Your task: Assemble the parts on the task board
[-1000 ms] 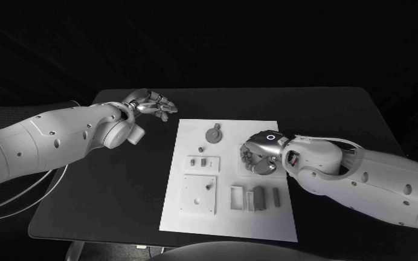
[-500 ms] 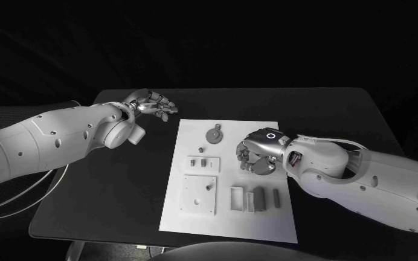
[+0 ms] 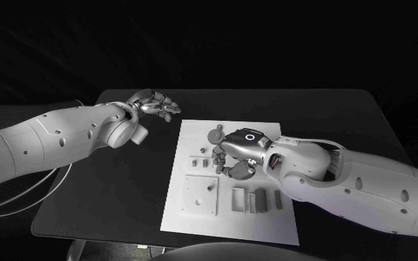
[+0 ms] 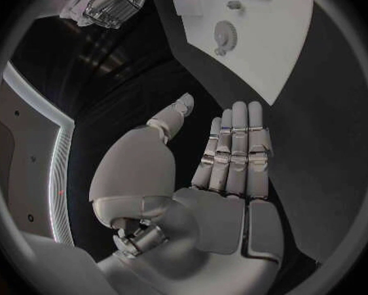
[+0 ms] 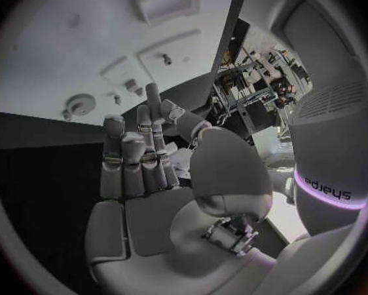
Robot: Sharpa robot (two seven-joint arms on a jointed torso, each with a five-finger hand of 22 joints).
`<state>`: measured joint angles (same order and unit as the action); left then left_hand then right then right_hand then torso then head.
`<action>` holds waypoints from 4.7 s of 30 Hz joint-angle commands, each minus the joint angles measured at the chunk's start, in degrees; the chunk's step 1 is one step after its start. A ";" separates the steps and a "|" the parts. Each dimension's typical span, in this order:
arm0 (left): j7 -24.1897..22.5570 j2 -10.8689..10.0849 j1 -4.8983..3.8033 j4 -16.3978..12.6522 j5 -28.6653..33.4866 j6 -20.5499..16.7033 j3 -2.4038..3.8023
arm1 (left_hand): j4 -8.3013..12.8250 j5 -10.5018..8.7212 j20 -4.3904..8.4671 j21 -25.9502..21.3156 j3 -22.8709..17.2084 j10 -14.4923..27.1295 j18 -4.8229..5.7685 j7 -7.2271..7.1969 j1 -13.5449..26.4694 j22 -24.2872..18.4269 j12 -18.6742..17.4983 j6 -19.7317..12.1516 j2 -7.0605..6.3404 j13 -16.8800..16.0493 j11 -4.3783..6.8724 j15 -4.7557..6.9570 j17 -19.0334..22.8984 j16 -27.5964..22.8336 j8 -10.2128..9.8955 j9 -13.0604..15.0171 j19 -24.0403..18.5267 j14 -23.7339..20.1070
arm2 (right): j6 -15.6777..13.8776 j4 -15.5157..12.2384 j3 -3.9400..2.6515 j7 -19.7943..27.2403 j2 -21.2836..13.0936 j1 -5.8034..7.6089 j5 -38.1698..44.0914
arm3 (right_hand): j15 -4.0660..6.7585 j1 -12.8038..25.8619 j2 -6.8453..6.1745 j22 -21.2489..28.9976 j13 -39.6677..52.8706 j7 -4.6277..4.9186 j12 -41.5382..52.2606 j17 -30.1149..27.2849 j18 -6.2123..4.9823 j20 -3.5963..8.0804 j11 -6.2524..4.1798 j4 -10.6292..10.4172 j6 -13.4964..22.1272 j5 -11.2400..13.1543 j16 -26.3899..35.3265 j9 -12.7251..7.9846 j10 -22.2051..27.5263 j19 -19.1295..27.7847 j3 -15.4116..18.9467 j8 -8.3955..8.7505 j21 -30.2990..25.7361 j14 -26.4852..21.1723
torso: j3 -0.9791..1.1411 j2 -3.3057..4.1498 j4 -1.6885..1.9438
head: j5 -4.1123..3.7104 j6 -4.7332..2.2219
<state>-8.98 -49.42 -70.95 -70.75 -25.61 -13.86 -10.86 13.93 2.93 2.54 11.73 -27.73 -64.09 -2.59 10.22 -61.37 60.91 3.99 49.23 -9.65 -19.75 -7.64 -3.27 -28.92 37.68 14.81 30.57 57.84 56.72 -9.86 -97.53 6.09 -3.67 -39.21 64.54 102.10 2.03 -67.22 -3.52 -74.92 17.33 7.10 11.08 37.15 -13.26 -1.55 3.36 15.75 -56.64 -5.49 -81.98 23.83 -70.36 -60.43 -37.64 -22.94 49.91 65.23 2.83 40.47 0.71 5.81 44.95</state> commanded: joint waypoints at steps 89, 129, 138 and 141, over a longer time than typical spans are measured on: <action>-0.44 0.79 -0.05 0.22 0.08 1.24 0.05 | 0.14 -0.08 -0.18 -0.56 0.00 0.19 -0.87 0.05 -0.50 0.15 0.03 -0.03 0.23 0.27 -0.28 -0.01 -0.67 -0.72 0.21 -0.15 0.33 0.39 | 0.74 10.62 4.56 3.86 12.39 -6.61 1.63 | -1.17 3.71 -5.53 -0.92 -1.35 2.28 -2.32 0.40 -1.74 -0.15 2.06 0.54 7.11 -0.09 0.52 -0.62 3.20 0.86 5.22 4.33 -0.15 -1.43 | 0.00 0.00 -0.05 | 2.65 1.39; -0.01 0.34 -0.06 0.55 0.08 0.73 0.03 | 0.19 -0.06 -0.21 -0.74 -0.07 0.35 -0.86 0.17 -0.68 0.23 0.01 -0.26 0.23 0.47 -0.35 -0.05 -1.20 -1.18 0.12 -0.26 0.28 0.38 | 8.80 1.55 -0.68 -8.08 -5.46 3.48 -18.59 | 0.99 14.98 -5.61 -0.66 3.62 2.38 5.21 0.45 -1.74 0.03 -0.32 -10.98 8.56 -3.33 -0.29 -1.32 -4.23 0.51 9.35 4.31 -0.14 -1.05 | 0.01 -0.17 -0.60 | 0.19 -0.40; 0.09 0.55 -0.06 0.77 0.08 0.73 0.02 | 0.19 -0.06 -0.21 -0.76 -0.10 0.32 -0.86 0.16 -0.74 0.26 0.04 -0.21 0.30 0.50 -0.34 -0.04 -1.32 -1.25 0.16 -0.26 0.31 0.44 | 21.47 0.65 0.03 -18.04 -9.40 3.65 -21.63 | 2.48 14.92 -6.91 -0.84 26.04 0.92 26.75 0.47 -1.68 1.35 -1.82 -15.60 7.18 -1.03 0.04 -0.42 3.09 -0.26 9.68 3.57 -0.17 0.00 | 0.29 -0.31 -1.05 | 0.02 -0.05; 0.19 0.60 -0.06 0.75 0.08 0.82 0.02 | 0.14 -0.06 -0.22 -0.76 -0.08 0.32 -0.85 0.16 -0.67 0.28 0.04 -0.19 0.30 0.51 -0.34 -0.05 -1.38 -1.29 0.17 -0.27 0.33 0.45 | 24.30 0.40 0.17 -20.70 -10.18 3.65 -25.55 | 3.41 16.46 -6.97 -0.89 30.68 -0.03 32.41 1.67 -1.74 1.56 -2.71 -18.13 5.01 0.75 -1.86 0.50 2.82 -0.74 9.93 2.31 0.02 1.04 | 0.19 -0.29 -1.01 | -0.18 -0.06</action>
<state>-8.72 -48.94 -70.95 -69.93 -25.61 -13.27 -10.86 13.93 2.93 2.44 11.28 -27.73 -63.87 -2.99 10.22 -61.60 61.11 3.99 49.23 -9.42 -19.33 -7.86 -3.27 -30.25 36.75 14.81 30.37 57.75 56.72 6.99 -96.85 6.28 -18.25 -49.19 68.20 81.92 5.16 -51.40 -10.46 -74.93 47.29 7.02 42.62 38.58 -13.95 -0.06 0.97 -1.97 -51.01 -4.84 -83.44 24.20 -67.55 -61.00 -27.76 -20.43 49.66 66.03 3.02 40.19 -0.26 5.80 44.82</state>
